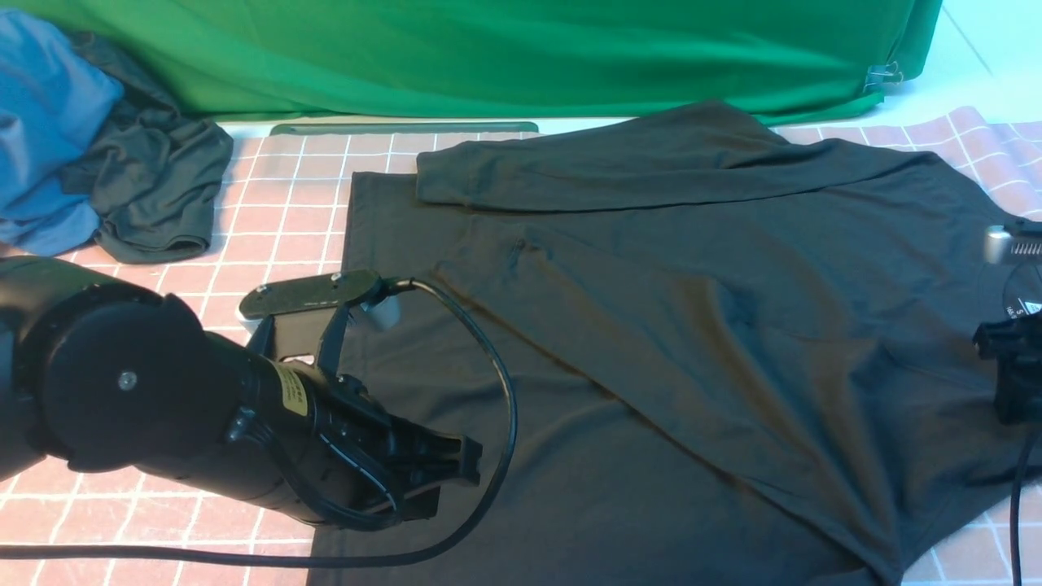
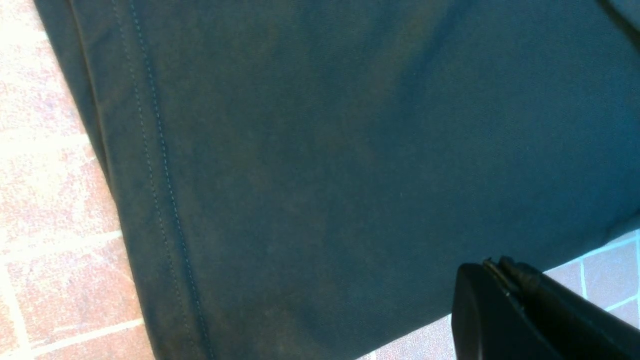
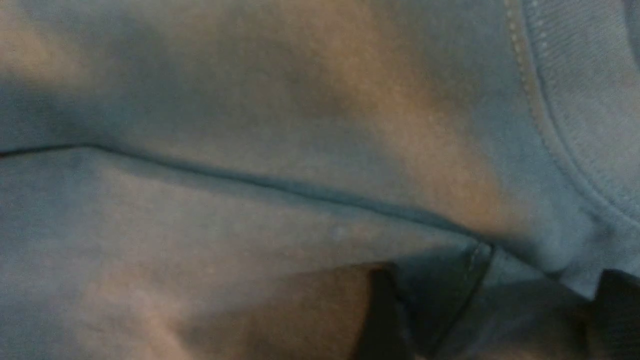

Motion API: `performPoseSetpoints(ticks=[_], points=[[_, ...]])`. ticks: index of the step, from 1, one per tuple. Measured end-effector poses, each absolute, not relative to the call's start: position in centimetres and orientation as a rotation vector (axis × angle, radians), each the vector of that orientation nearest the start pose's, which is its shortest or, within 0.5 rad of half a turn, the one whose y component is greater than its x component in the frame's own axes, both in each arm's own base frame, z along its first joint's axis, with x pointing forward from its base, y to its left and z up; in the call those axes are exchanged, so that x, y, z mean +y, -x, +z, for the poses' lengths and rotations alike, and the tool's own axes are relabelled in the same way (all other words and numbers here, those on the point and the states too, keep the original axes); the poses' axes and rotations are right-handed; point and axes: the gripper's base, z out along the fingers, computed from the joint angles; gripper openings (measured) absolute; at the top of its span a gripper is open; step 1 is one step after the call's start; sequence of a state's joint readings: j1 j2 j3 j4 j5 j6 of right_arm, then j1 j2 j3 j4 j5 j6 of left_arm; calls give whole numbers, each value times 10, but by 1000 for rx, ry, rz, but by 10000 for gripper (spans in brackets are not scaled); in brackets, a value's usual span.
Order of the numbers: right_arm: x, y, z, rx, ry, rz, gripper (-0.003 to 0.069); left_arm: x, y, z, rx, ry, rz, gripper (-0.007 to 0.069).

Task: Fold a long-sleeved shirt over a pink coffee tablecloth.
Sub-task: 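Grab the top left corner of the dark shirt with the left gripper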

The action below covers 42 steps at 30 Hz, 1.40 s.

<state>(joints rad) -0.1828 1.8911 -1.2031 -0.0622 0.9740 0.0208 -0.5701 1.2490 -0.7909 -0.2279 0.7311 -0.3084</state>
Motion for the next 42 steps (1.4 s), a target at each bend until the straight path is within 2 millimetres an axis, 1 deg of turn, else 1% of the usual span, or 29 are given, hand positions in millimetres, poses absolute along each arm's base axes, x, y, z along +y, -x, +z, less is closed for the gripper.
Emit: performPoseSetpoints(ticks=[2, 4, 5, 7, 9, 11, 16, 18, 23, 25, 26, 27, 29, 30, 32, 33, 35, 39, 41, 42], points=[[-68, -338, 164, 3139, -259, -93, 356, -136, -187, 253, 2744, -175, -521, 13], [-68, -337, 164, 3142, -255, -95, 187, -136, -187, 253, 2740, -175, -521, 13], [-68, -337, 164, 3145, -254, -95, 120, -136, -187, 253, 2739, -175, -521, 13], [-68, -337, 164, 3151, -242, -98, 51, -136, -188, 253, 2737, -177, -519, 13], [-69, -336, 165, 3155, -231, -110, 43, -136, -188, 253, 2737, -177, -519, 13], [-70, -335, 167, 3156, -222, -127, 41, -136, -188, 253, 2737, -177, -519, 13], [-74, -331, 181, 3137, -227, -185, 40, -136, -188, 253, 2732, -179, -516, 13], [-78, -327, 184, 3155, -246, -189, 40, -136, -188, 253, 2730, -182, -513, 13], [-89, -320, 185, 3186, -350, -198, 48, -136, -188, 254, 2728, -181, -514, 13], [-89, -320, 185, 3186, -358, -193, 83, -136, -188, 254, 2726, -181, -515, 13], [-88, -321, 184, 3182, -360, -182, 127, -136, -189, 254, 2721, -180, -517, 13], [-86, -322, 184, 3175, -361, -171, 195, -136, -189, 254, 2720, -179, -517, 13], [-83, -323, 184, 3163, -349, -161, 283, -136, -189, 254, 2714, -178, -519, 13], [-81, -325, 184, 3151, -339, -154, 340, -136, -190, 254, 2709, -179, -518, 13], [-77, -328, 184, 3129, -313, -145, 412, -136, -190, 254, 2706, -180, -518, 13], [-74, -330, 184, 3119, -298, -144, 433, -136, -190, 254, 2706, -180, -518, 13], [-69, -334, 180, 3108, -273, -136, 457, -136, -190, 254, 2706, -180, -518, 13], [-66, -337, 167, 3140, -271, -125, 463, -136, -190, 254, 2705, -181, -517, 13], [-67, -338, 160, 3156, -272, -123, 448, -136, -190, 254, 2705, -183, -514, 13], [-67, -339, 158, 3162, -272, -123, 418, -136, -190, 254, 2705, -183, -514, 13]])
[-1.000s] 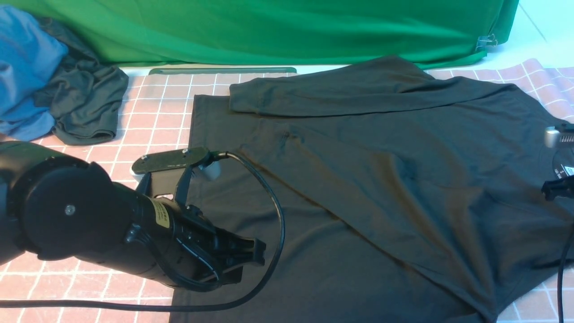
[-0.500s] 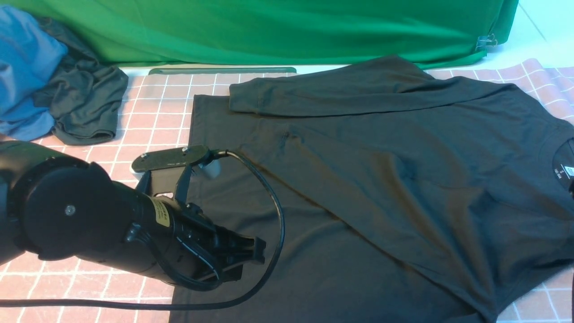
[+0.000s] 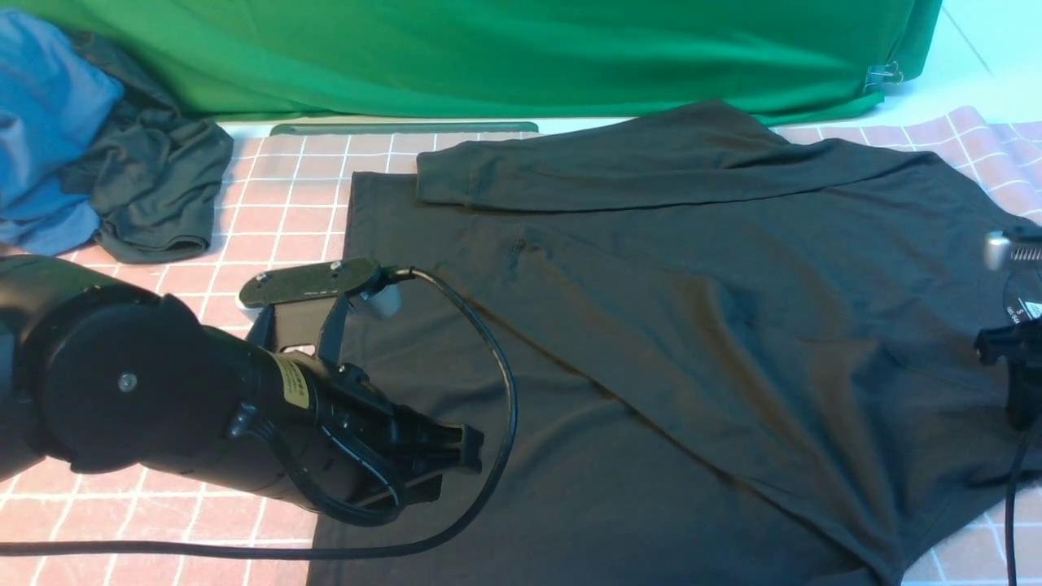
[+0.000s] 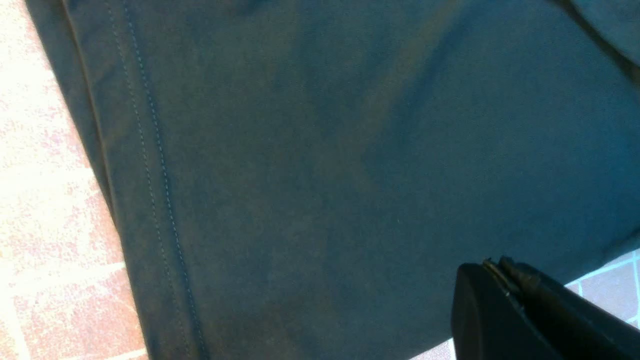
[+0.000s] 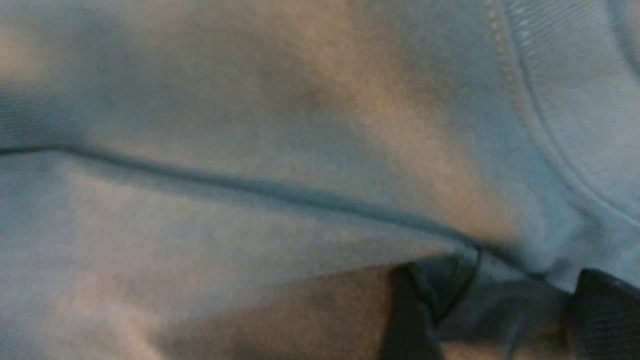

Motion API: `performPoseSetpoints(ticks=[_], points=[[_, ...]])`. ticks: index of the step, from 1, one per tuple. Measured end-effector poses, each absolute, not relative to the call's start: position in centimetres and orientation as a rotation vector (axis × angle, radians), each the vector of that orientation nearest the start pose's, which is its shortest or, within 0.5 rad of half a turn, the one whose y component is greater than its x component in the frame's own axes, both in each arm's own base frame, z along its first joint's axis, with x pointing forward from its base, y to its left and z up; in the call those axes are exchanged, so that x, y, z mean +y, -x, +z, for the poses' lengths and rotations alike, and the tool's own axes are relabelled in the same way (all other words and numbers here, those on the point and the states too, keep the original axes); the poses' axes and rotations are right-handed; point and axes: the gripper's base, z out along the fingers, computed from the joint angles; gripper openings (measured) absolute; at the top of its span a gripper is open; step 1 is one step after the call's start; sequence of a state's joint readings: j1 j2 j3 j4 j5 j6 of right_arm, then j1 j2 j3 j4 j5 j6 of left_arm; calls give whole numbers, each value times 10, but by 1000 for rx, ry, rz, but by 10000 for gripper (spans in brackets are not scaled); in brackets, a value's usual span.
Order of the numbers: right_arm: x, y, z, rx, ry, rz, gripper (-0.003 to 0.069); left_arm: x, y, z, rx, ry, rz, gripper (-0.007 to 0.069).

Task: Fold a long-sleeved shirt over a pink coffee tablecloth.
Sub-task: 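Grab the top left corner of the dark shirt with the left gripper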

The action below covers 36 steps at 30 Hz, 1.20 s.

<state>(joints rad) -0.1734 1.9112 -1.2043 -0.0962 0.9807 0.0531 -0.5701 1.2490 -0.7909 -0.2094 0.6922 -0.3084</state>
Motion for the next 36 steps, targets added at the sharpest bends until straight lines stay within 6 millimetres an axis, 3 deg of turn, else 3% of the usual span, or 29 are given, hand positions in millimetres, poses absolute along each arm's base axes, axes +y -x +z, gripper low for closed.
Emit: performPoseSetpoints(ticks=[4, 7, 14, 18, 28, 34, 35, 36], points=[[-66, -339, 157, 3165, -275, -117, 141, -136, -190, 254, 2703, -188, -507, 13], [-66, -339, 157, 3166, -270, -117, 77, -136, -191, 254, 2698, -191, -503, 13], [-76, -332, 172, 3161, -269, -179, 77, -136, -191, 255, 2695, -192, -503, 13], [-96, -316, 186, 3218, -330, -202, 77, -136, -192, 255, 2687, -192, -504, 13], [-116, -302, 187, 3297, -372, -187, 84, -136, -192, 255, 2687, -192, -504, 13], [-118, -300, 187, 3311, -385, -245, 169, -136, -191, 255, 2690, -192, -503, 13], [-120, -300, 188, 3309, -397, -280, 205, -136, -191, 255, 2693, -193, -502, 13], [-124, -299, 189, 3299, -438, -353, 286, -136, -191, 254, 2697, -195, -498, 13]])
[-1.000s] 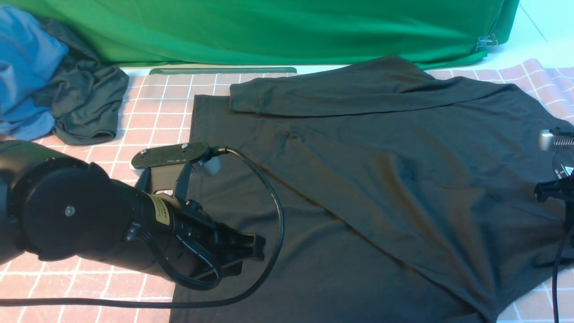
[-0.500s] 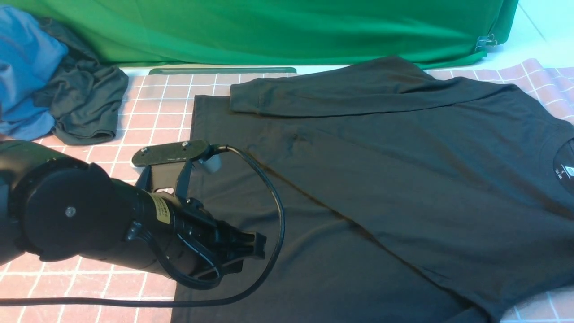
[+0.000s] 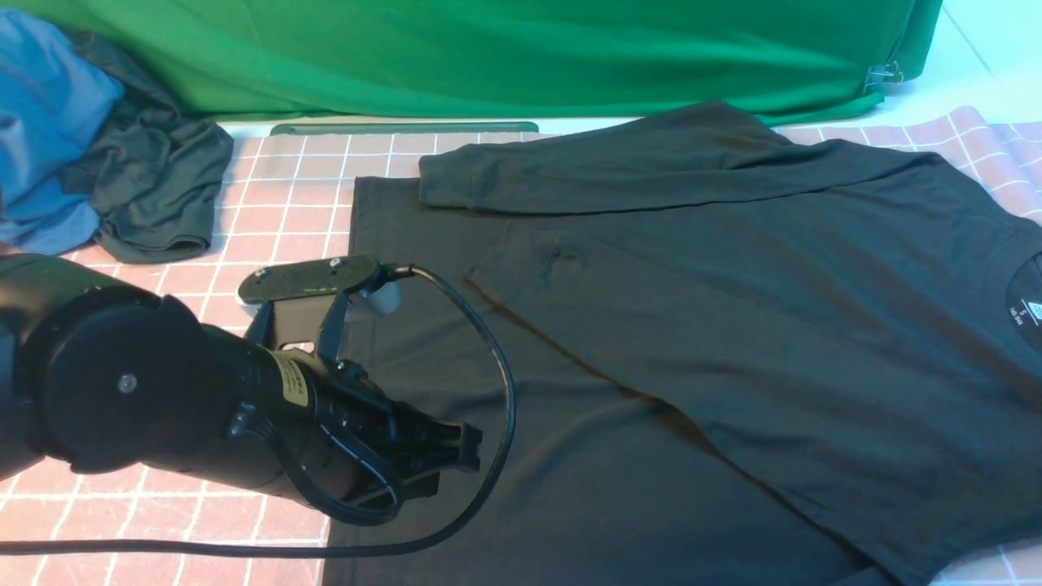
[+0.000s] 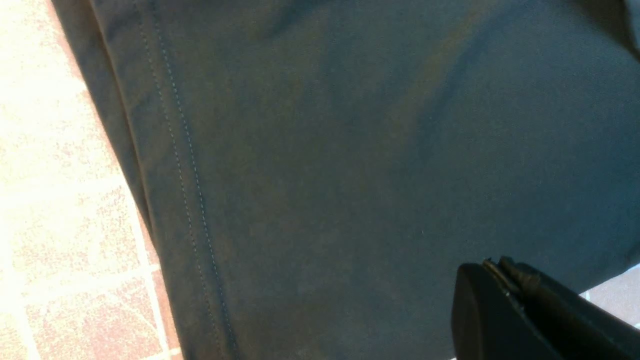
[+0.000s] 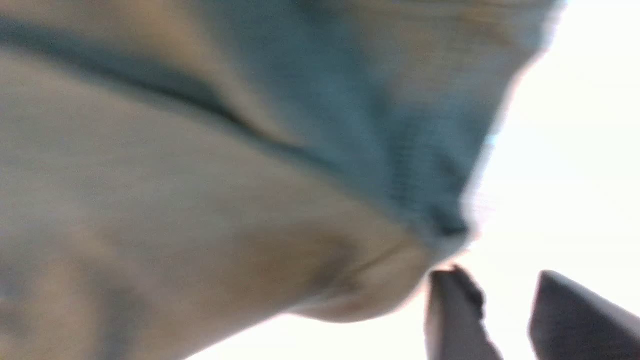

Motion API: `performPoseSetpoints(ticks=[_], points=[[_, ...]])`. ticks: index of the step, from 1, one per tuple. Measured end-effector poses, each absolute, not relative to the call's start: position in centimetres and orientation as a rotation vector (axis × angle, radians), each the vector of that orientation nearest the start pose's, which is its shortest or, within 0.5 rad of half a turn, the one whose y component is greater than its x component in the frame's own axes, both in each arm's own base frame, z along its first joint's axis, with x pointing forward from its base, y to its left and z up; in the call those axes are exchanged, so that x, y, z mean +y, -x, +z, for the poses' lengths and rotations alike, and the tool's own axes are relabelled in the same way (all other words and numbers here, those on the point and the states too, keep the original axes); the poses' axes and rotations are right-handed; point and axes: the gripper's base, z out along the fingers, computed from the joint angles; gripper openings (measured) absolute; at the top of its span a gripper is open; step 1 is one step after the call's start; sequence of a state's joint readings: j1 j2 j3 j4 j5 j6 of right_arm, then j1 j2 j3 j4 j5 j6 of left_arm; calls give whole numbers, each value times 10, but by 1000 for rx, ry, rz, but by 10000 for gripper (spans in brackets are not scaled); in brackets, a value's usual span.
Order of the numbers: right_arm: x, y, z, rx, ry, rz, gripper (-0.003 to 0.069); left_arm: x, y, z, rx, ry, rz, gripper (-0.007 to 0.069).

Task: Fold a long-sleeved shirt over a pink coffee tablecloth.
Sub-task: 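Grab the top left corner of the dark shirt with the left gripper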

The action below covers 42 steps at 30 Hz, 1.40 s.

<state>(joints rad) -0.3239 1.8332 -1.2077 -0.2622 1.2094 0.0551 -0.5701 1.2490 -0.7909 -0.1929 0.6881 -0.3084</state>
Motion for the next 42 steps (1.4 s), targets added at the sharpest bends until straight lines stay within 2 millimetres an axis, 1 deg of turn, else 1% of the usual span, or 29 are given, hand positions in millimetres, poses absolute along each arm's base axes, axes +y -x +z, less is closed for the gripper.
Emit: performPoseSetpoints(ticks=[2, 4, 6, 7, 8, 9, 10, 11, 12, 13, 14, 15, 16, 17, 18, 19, 20, 21, 22, 24, 25, 26, 29, 31, 32, 34, 37, 40, 42], points=[[-124, -298, 192, 3283, -468, -371, 365, -134, -190, 254, 2710, -193, -481, 13], [-122, -296, 201, 3249, -497, -342, 412, -132, -190, 253, 2722, -164, -447, 13], [-114, -295, 212, 3210, -524, -250, 429, -128, -190, 252, 2739, -131, -397, 13], [-107, -293, 219, 3182, -526, -175, 430, -126, -190, 251, 2748, -118, -368, 13], [-95, -289, 231, 3149, -491, -83, 425, -124, -190, 250, 2760, -105, -336, 13], [-86, -285, 237, 3129, -469, -16, 416, -122, -189, 249, 2778, -90, -308, 13], [-77, -281, 242, 3115, -435, 24, 400, -121, -189, 249, 2787, -85, -287, 13], [-62, -274, 249, 3099, -372, 62, 377, -120, -187, 248, 2804, -71, -278, 13], [-55, -270, 251, 3093, -333, 73, 360, -120, -187, 248, 2813, -65, -273, 13], [-35, -259, 254, 3072, -222, 85, 297, -119, -185, 247, 2832, -59, -261, 13], [-35, -259, 254, 3072, -222, 85, 297, -119, -185, 247, 2835, -56, -259, 13], [-18, -249, 251, 3048, -123, 96, 213, -118, -183, 246, 2860, -41, -253, 13], [-6, -242, 251, 3028, -50, 100, 153, -117, -181, 246, 2879, -35, -244, 13], [5, -238, 248, 3018, 22, 103, 109, -117, -181, 246, 2889, -28, -238, 13], [11, -235, 246, 3007, 62, 106, 76, -116, -180, 245, 2900, -20, -229, 13], [26, -227, 242, 3001, 156, 114, 48, -115, -179, 245, 2914, 15, -209, 13], [28, -227, 241, 2997, 168, 115, 44, -115, -179, 245, 2917, 15, -207, 13], [44, -219, 236, 2995, 280, 124, 40, -113, -177, 244, 2939, 70, -195, 13], [53, -215, 233, 2997, 339, 127, 39, -113, -176, 244, 2955, 94, -183, 13], [60, -213, 232, 2992, 391, 130, 40, -112, -174, 243, 2975, 115, -183, 13], [71, -210, 232, 2976, 459, 137, 40, -113, -171, 241, 3002, 145, -208, 13], [77, -209, 232, 2961, 491, 141, 38, -114, -167, 237, 3026, 164, -223, 15], [87, -207, 232, 2931, 536, 152, 38, -111, -158, 223, 3079, 200, -234, 22], [91, -207, 233, 2909, 548, 159, 38, -109, -153, 212, 3098, 213, -223, 50], [93, -208, 233, 2892, 549, 165, 38, -106, -150, 205, 3103, 218, -216, 84], [94, -210, 233, 2871, 547, 169, 38, -106, -149, 200, 3081, 222, -232, 140], [95, -211, 234, 2855, 542, 173, 38, -108, -153, 199, 3031, 223, -273, 240], [95, -212, 238, 2835, 539, 176, 38, -108, -155, 198, 3019, 227, -271, 347], [95, -213, 243, 2815, 536, 181, 38, -109, -156, 196, 3023, 228, -262, 372]])
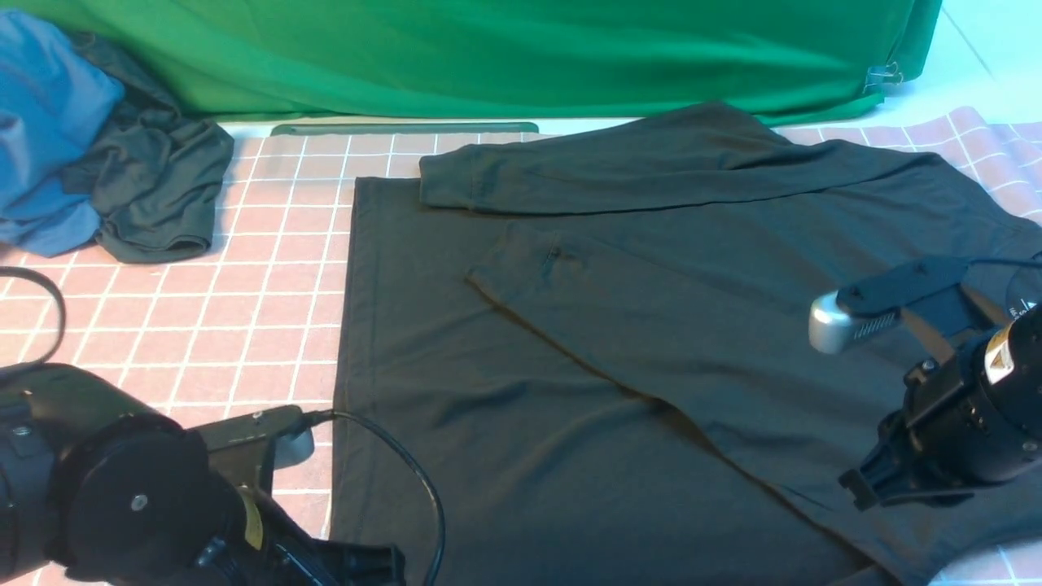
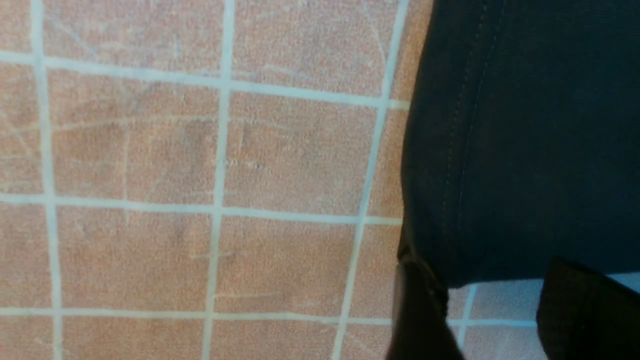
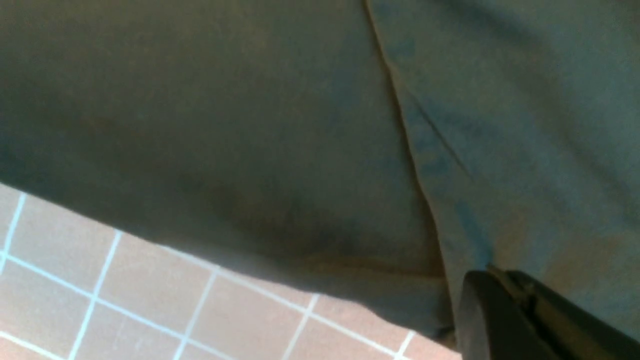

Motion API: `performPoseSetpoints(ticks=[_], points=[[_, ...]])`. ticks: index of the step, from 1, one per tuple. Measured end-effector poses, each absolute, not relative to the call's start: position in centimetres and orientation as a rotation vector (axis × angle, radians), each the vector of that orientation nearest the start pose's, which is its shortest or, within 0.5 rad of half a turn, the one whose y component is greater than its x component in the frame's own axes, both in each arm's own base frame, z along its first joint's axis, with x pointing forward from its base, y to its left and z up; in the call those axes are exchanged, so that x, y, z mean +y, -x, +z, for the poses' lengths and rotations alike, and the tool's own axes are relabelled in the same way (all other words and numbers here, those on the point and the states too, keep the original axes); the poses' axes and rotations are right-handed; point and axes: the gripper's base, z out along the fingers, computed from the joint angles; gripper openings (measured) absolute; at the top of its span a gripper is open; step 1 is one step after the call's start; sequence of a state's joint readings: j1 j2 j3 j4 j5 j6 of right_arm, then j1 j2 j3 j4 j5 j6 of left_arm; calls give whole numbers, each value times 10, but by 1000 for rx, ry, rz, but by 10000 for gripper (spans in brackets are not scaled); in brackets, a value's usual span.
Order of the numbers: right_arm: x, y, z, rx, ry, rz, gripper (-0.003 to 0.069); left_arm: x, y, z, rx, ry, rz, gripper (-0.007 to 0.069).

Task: Fold a long-sleeved shirt over a pink coffee tablecloth.
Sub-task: 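Grab the top left corner of the dark shirt with the left gripper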

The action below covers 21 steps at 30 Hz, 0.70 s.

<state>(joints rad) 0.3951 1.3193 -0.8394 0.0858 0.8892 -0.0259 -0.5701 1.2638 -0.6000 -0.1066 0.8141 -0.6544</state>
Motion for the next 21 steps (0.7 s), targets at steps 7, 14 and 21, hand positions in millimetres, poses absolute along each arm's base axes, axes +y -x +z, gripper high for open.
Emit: performPoseSetpoints(ticks=[7, 14, 21], points=[[92, -205, 300, 2593, 512, 229, 41, -115, -168, 169, 3094, 256, -177, 403], [86, -192, 323, 2507, 500, 247, 45, -117, -171, 159, 3118, 211, -147, 186], [80, -185, 319, 2601, 508, 170, 50, -102, -159, 169, 3195, 37, 57, 27]])
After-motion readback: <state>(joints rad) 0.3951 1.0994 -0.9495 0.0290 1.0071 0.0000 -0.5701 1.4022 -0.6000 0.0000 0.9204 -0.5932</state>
